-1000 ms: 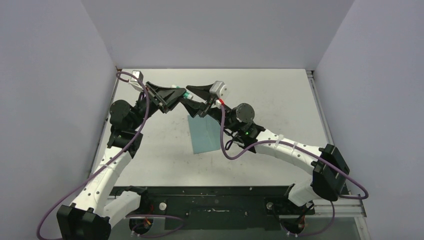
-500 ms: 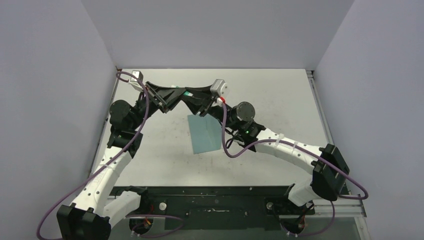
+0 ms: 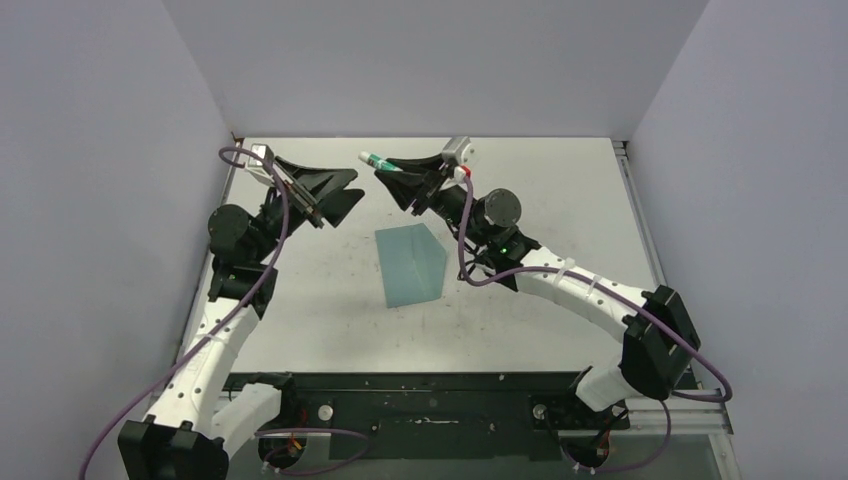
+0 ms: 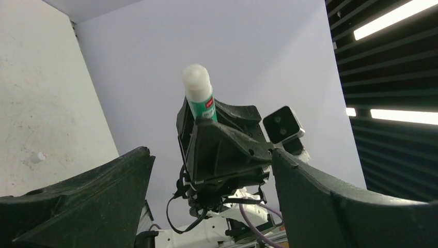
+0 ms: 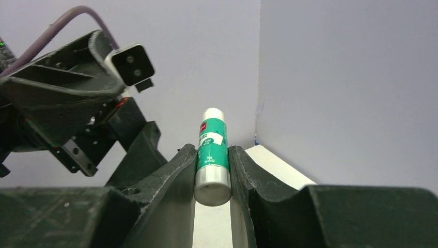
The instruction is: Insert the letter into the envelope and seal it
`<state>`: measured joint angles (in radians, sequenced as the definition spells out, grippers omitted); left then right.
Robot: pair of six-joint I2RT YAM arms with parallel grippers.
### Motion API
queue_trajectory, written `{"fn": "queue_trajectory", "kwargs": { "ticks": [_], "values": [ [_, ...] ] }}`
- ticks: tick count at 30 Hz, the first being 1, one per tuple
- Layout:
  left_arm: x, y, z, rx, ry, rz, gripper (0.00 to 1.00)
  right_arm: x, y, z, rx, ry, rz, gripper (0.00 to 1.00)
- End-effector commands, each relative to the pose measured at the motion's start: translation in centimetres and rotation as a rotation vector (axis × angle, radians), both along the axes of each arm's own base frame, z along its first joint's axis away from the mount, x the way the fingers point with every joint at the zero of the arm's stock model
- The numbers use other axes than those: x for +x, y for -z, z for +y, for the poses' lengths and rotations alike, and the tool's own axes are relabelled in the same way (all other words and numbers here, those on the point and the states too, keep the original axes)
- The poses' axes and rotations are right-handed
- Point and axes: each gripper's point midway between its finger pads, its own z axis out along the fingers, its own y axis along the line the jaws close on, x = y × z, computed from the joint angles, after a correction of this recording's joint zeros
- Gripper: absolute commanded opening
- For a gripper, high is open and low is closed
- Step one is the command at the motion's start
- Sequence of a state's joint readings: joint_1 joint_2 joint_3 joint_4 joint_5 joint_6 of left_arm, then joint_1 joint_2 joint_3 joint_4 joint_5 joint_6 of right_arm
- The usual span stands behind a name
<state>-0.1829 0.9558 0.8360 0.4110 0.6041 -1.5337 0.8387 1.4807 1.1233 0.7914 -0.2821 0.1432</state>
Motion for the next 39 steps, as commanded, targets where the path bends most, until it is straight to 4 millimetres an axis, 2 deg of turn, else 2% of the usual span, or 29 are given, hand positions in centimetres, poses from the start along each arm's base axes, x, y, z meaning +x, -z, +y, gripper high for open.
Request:
{"fn": "queue_trajectory", "kwargs": {
  "ticks": [1, 10, 12, 15, 19, 22, 30, 34, 35, 39],
  "values": [
    [-0.8, -1.2, 0.3, -0.012, 0.008, -0.076, 0.86, -1.2, -3.0, -1.8, 0.068, -0.057, -0.009, 0.05],
    [0.3, -1.0, 0.0, 0.012, 0.03, -0.057, 0.9, -1.9, -1.8, -1.5, -0.006, -0.106, -0.009, 0.05],
    [0.5, -0.8, -0.1, 0.013, 0.036, -0.042, 0.87, -1.9, -1.5, -1.4, -0.019, -0.117, -0.006, 0.05],
    [0.7, -0.5, -0.2, 0.011, 0.044, -0.015, 0.78, -2.1, -1.1, -0.9, -0.046, -0.147, -0.011, 0.05],
    [1.0, -0.1, -0.4, 0.004, 0.057, 0.018, 0.71, -2.3, -0.1, -0.4, -0.086, -0.177, -0.013, 0.05],
    [1.2, 0.5, -0.5, 0.011, 0.062, 0.043, 0.63, -2.3, 0.2, -0.2, -0.1, -0.181, -0.017, 0.05],
    [1.4, 2.0, -0.6, 0.042, 0.061, 0.1, 0.3, -2.3, 1.2, 0.5, -0.135, -0.224, -0.021, 0.05],
    [1.5, 2.7, -0.7, 0.036, 0.068, 0.127, 0.06, -2.1, 1.6, 0.8, -0.142, -0.229, -0.014, 0.05],
    [1.5, 2.8, -0.6, 0.031, 0.067, 0.133, 0.0, -2.0, 1.7, 0.8, -0.141, -0.229, -0.011, 0.07],
    [1.2, 2.8, -0.6, -0.01, 0.075, 0.151, 0.0, -1.7, 1.6, 0.9, -0.107, -0.225, -0.007, 0.43]
  ]
}}
